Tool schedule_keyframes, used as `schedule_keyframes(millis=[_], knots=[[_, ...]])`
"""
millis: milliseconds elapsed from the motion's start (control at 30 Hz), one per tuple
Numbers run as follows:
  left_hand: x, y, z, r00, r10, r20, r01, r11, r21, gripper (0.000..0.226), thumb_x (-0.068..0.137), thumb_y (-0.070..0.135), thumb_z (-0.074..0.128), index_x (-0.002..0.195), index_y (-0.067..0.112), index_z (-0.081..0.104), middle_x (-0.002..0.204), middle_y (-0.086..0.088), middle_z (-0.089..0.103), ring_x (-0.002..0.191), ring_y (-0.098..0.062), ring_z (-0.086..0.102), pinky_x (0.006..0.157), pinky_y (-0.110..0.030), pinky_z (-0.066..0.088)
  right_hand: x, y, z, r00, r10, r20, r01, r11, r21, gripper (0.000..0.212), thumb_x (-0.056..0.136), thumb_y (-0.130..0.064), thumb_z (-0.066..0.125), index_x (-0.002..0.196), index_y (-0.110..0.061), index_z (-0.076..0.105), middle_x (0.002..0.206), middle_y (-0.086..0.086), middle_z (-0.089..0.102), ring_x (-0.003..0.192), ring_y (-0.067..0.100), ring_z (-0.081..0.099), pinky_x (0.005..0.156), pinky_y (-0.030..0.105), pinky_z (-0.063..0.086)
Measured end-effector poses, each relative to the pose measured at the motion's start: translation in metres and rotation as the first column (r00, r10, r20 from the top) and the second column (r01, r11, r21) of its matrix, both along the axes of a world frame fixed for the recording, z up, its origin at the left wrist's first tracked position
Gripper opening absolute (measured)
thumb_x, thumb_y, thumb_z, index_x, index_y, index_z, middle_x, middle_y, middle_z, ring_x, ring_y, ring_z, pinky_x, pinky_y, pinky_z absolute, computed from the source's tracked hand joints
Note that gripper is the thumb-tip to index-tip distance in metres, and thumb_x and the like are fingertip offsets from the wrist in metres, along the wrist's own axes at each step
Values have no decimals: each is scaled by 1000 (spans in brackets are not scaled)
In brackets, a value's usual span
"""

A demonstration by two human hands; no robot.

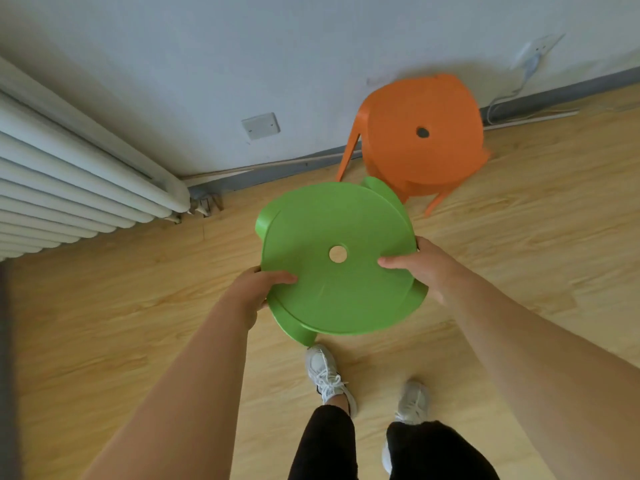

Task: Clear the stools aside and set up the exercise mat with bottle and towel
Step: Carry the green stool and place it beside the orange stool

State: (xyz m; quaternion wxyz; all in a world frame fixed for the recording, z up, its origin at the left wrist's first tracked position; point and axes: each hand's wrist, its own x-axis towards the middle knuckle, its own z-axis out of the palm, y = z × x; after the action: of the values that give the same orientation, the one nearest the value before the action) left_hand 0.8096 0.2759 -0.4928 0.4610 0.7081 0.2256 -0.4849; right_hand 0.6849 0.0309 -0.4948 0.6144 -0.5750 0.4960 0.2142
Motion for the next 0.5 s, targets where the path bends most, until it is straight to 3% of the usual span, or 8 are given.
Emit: schedule_keyframes(millis=[100, 200, 333, 500], knots=[[35, 6, -7, 1000, 13, 18, -13, 999, 40, 40, 74, 8, 73, 111, 11, 59, 98, -1, 68, 85, -16, 63, 63, -25, 46, 38, 10, -6, 1000, 13, 3, -13, 1000, 6, 74, 71, -20, 85, 135, -16, 50, 129, 4, 62, 106, 25, 60, 88, 38, 48], [63, 6, -16, 998, 42, 45, -45, 996, 72, 49, 75, 9, 69, 122, 6, 56, 108, -9, 66, 90, -23, 63, 66, -27, 46, 74, 14, -13, 999, 28, 37, -29, 1000, 13, 73, 72, -16, 84, 135, -16, 49, 129, 4, 62, 97, 21, 58, 74, 31, 47], [104, 3, -30, 993, 93, 73, -97, 993, 63, 49, 78, 9, 66, 125, 6, 53, 98, -4, 64, 80, -16, 60, 58, -24, 43, 130, 7, -26, 992, 128, 11, -127, 991, -27, 70, 74, -21, 83, 136, -16, 51, 131, 3, 61, 108, 24, 59, 88, 35, 43], [151, -7, -51, 977, 188, 103, -196, 978, 74, 54, 81, 13, 67, 131, 9, 46, 100, -3, 56, 74, -11, 54, 55, -24, 40, 192, 0, -46, 993, 110, 50, -109, 994, -9, 68, 76, -13, 81, 137, -14, 50, 129, 5, 62, 100, 23, 59, 83, 35, 46]])
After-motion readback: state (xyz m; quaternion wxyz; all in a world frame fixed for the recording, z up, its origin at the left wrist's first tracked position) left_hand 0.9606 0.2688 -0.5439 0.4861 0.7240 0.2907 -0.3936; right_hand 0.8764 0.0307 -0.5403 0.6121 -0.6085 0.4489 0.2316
